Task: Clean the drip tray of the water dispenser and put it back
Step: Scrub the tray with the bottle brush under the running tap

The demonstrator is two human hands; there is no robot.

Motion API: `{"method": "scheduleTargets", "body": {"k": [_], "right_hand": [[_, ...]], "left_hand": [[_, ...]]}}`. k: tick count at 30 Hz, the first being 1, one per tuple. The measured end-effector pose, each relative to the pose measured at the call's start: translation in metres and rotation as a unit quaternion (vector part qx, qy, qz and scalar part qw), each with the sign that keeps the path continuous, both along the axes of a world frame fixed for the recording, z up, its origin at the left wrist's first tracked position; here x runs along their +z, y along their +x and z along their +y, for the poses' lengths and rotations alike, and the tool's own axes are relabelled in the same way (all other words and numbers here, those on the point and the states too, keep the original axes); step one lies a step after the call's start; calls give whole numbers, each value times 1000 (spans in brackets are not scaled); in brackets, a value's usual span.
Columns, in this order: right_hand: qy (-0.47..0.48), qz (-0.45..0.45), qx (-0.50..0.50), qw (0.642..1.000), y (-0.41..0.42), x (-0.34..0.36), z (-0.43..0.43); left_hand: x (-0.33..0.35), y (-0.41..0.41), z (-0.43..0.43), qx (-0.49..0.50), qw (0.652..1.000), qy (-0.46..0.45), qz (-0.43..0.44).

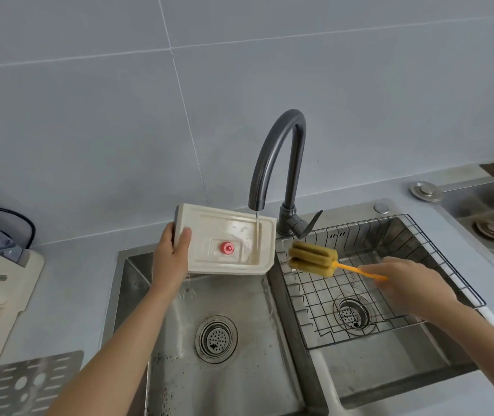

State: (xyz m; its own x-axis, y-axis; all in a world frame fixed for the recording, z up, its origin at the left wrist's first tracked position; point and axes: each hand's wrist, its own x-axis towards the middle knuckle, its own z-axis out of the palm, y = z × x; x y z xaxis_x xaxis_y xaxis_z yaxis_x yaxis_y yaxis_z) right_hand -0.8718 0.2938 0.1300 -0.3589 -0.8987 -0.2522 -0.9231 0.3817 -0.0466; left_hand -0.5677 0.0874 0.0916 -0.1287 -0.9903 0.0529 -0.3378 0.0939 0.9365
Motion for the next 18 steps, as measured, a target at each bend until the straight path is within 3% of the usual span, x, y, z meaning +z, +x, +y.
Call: {"method": "scheduleTargets", "body": {"k": [10, 18], "right_hand": [[-13, -223, -206, 953, -11, -50, -6], [-39, -311, -299, 901, 26, -113, -26]], "left_hand": [[-9, 1, 10, 41, 970, 206, 126], [-13, -1, 17, 55, 955, 253, 145]]}}
